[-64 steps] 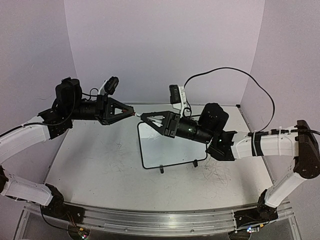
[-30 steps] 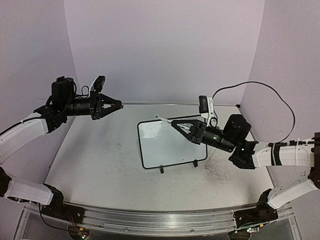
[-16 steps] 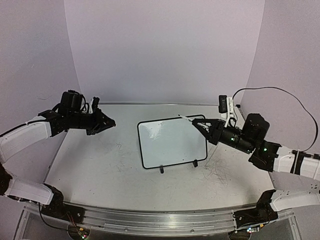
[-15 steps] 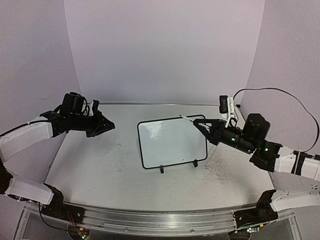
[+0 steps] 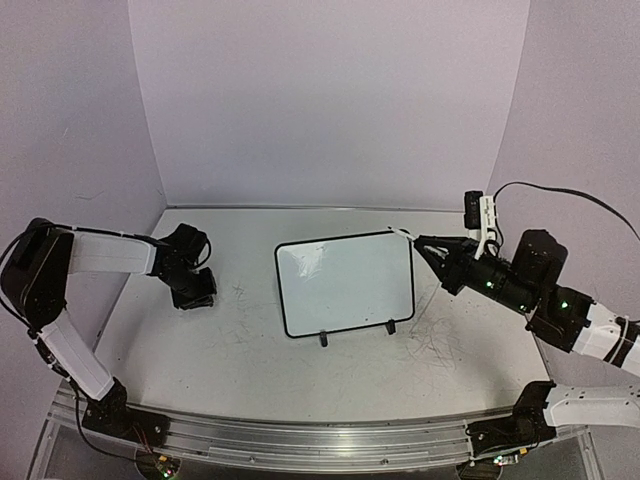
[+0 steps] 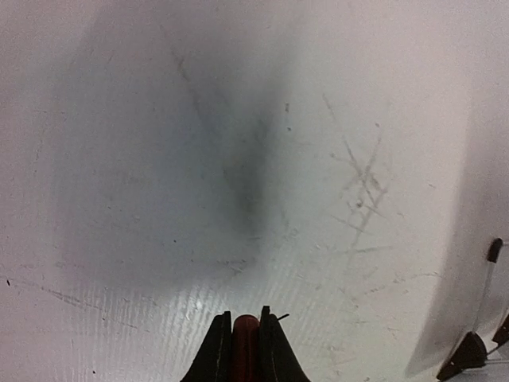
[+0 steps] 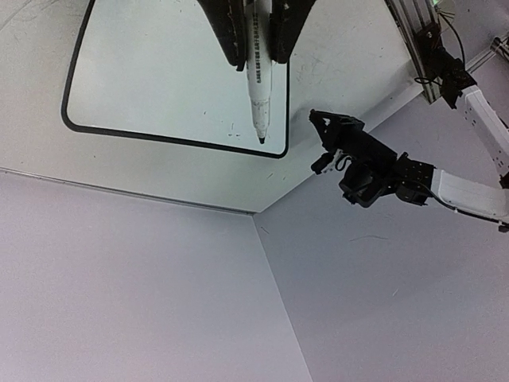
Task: Write a sentence on the whiteboard
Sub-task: Place the pen cap at the center of the board.
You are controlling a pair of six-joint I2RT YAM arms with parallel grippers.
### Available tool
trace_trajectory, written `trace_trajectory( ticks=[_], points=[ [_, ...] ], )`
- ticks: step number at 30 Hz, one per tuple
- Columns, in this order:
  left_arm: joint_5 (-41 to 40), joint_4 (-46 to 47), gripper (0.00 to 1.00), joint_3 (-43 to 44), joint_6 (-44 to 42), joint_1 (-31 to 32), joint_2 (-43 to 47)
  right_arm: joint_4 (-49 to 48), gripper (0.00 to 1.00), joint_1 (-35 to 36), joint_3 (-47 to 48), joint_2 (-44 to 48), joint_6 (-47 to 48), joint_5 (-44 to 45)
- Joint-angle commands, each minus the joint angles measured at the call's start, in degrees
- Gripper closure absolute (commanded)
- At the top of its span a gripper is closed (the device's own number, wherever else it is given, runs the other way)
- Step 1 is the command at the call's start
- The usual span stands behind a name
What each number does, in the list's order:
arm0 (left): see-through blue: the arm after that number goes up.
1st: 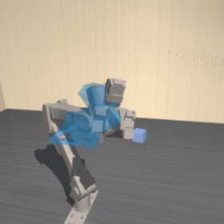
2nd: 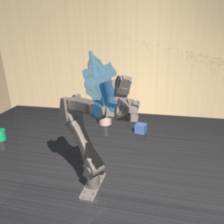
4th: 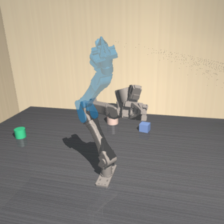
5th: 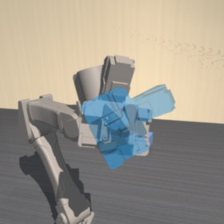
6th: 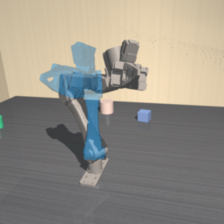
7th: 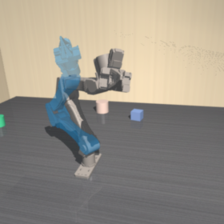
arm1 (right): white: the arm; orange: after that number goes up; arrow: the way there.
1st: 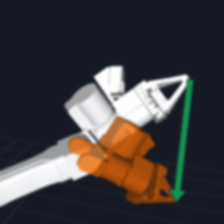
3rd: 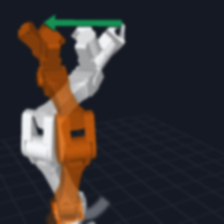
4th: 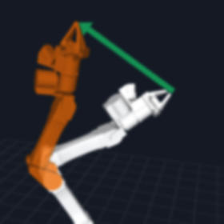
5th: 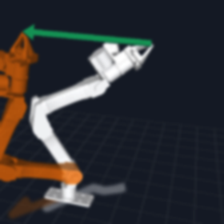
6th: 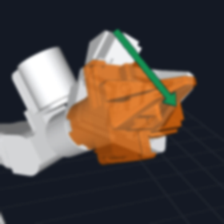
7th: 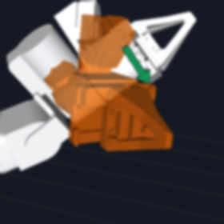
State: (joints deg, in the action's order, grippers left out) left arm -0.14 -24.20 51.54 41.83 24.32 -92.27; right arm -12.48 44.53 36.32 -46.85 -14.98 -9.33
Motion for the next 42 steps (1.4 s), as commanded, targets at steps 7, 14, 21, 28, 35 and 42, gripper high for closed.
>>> trace_trajectory(
  ticks=[7, 14, 21, 28, 35, 42],
  points=[
    [-5.9, 8.1, 0.95, -0.7, -2.5, 0.2, -2.0, -0.1, 1.00, -0.2, 3.4, -1.1, -0.9, 0.0],
    [-3.6, 11.6, 0.91, -2.6, -4.1, 0.2, -4.5, -0.8, 1.00, -0.2, 5.4, -3.8, -1.9, -0.5],
    [-1.7, 13.3, 0.85, -4.2, -5.4, 0.2, -4.3, -2.1, 1.00, -0.2, 7.0, -6.0, -3.1, -1.9],
    [-1.2, 14.3, 0.67, -5.8, -5.6, 0.2, -2.8, -3.2, 1.00, -0.2, 8.6, -7.6, -3.4, -2.5],
    [-2.1, 14.0, 0.56, -6.7, -7.2, 0.2, 0.6, -2.9, 1.00, -0.2, 9.5, -8.8, -3.8, -0.8],
    [-3.8, 12.0, 0.48, -6.2, -9.2, 0.1, 4.2, -2.3, 1.00, -0.2, 9.6, -9.4, -3.7, 1.2]
  ],
)
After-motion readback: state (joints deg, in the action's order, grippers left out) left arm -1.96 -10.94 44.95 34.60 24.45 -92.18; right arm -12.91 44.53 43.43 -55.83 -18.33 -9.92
